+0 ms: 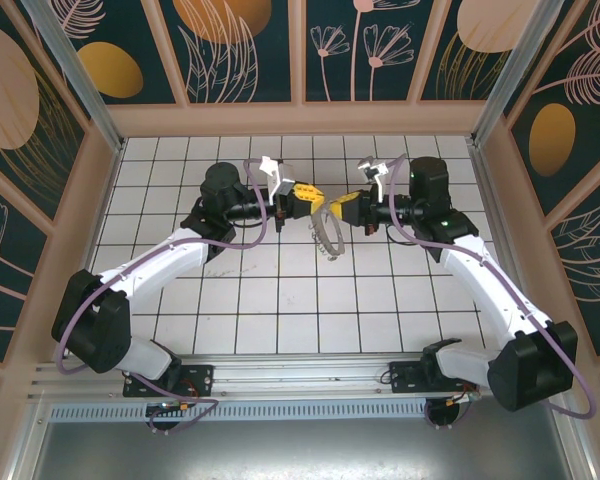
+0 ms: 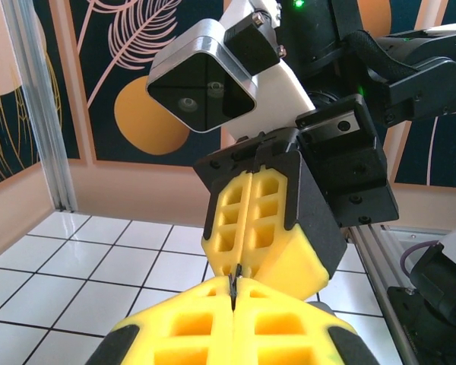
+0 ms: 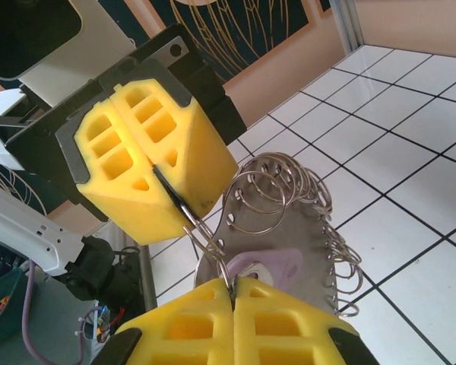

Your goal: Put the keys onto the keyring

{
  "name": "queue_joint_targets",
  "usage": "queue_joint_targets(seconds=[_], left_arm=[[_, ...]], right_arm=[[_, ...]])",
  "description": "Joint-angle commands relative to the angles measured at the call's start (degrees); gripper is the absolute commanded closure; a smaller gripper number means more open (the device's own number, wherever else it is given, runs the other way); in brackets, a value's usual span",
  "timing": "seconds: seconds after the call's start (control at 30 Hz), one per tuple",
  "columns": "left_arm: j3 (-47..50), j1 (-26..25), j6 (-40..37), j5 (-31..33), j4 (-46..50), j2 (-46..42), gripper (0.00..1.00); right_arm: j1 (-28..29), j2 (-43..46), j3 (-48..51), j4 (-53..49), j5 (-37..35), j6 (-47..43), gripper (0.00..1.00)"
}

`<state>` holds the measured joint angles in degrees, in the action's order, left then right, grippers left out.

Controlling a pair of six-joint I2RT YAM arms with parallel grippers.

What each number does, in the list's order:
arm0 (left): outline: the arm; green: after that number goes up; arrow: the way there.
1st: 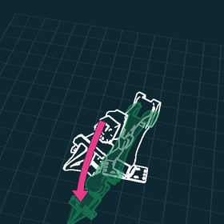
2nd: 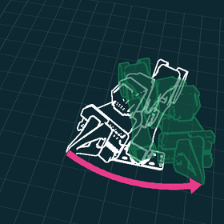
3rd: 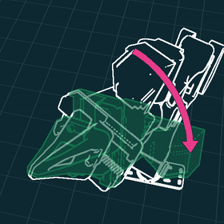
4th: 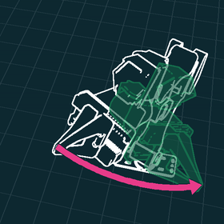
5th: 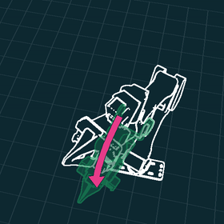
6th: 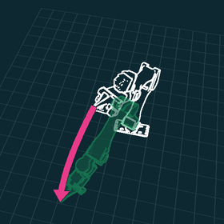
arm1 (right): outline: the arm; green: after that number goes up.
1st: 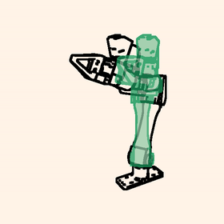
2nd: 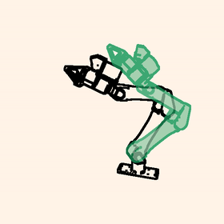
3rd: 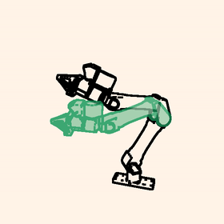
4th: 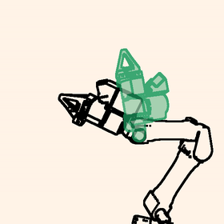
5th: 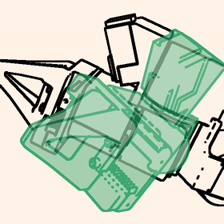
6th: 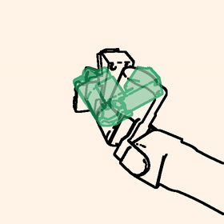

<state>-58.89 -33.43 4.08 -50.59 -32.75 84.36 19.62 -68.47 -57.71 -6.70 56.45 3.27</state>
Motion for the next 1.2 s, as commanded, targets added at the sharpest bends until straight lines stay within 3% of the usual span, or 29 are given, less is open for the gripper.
queue_joint_targets(seconds=[0.0, 0.17, 0.3, 0.4, 0.53, 0.83, 1.17], left_arm=[[-0.96, 0.35, 0.17, -1.6, -5.04, -2.02, 1.0], [-0.94, 0.3, 0.29, -1.52, -5.22, -1.77, 1.0], [-0.95, 0.3, 0.1, -1.38, -5.3, -1.73, 1.0], [-0.87, 0.34, 0.14, -1.32, -5.52, -1.72, 1.0], [-0.82, 0.33, 0.29, -1.2, -6.07, -1.56, 1.0], [-0.88, 0.3, 3.02, -0.38, -8.34, -0.74, 1.0], [-1.31, 0.32, 10.91, 1.44, -13.34, 1.61, 1.0]], right_arm=[[0.83, -1.0, 0.67, -2.03, -1.25, -1.01, 1.0], [1.03, -0.59, 0.88, -1.56, -1.57, -0.83, 1.0], [-1.8, 2.56, 2.57, 1.23, -3.56, 1.64, 0.7], [-4.62, 5.01, 3.46, 3.53, -2.7, 3.5, 0.63], [-5.54, 7.04, 3.99, 6.68, -2.24, 5.13, 0.62], [-5.46, 9.3, 8.97, 27.07, -1.16, 14.98, 0.6], [-5.2, 8.22, 14.47, 47.49, -7.63, 27.86, 0.55]])
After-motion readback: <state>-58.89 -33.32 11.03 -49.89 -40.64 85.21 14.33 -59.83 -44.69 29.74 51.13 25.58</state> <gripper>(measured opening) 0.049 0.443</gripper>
